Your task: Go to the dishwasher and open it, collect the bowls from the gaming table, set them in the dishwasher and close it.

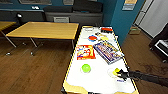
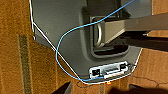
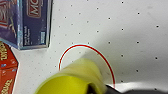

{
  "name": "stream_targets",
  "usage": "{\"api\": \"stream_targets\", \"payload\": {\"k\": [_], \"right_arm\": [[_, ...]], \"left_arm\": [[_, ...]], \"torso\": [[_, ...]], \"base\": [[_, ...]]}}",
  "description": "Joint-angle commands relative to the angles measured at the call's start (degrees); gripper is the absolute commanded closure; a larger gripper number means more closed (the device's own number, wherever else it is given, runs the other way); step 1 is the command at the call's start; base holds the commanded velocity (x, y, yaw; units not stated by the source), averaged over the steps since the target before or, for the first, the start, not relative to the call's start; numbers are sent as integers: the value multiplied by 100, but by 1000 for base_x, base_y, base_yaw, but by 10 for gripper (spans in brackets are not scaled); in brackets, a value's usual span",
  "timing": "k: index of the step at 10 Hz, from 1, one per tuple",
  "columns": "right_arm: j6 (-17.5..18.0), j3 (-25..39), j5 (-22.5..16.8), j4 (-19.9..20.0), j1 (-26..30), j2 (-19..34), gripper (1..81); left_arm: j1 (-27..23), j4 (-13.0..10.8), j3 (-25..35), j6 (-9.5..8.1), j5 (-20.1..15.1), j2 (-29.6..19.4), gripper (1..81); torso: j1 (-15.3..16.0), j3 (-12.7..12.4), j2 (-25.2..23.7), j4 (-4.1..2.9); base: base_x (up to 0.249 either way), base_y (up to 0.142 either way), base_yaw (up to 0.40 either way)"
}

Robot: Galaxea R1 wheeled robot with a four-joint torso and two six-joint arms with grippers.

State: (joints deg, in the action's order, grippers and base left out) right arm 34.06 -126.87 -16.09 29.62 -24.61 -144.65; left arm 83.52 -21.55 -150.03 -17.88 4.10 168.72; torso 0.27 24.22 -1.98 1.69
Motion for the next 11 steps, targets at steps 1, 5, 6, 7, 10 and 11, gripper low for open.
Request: {"api": "stream_targets", "payload": {"k": [1,5,6,7,10,11], "right_arm": [[-49,22,-254,184,750,284,811],[-57,1016,-825,325,1585,1516,811],[-66,1515,-1316,264,1814,2208,811],[-67,1811,-1474,169,1910,2599,811],[-75,2879,-1986,-536,1639,4143,811],[-101,3213,-1986,-616,1454,4636,811]], "left_arm": [[38,55,17,4,-374,-13,10],[55,46,17,4,-331,-4,10],[47,20,44,4,-322,13,10],[38,11,53,4,-322,40,10],[38,-33,70,13,-313,48,10],[38,-33,70,13,-313,57,10]], "torso": [[0,0,0,0],[0,0,0,0],[0,0,0,0],[0,0,0,0],[0,0,0,0],[0,0,0,0]], "base": [[0,0,0],[0,0,0],[0,0,0],[0,0,0],[0,0,0],[0,0,0]]}}
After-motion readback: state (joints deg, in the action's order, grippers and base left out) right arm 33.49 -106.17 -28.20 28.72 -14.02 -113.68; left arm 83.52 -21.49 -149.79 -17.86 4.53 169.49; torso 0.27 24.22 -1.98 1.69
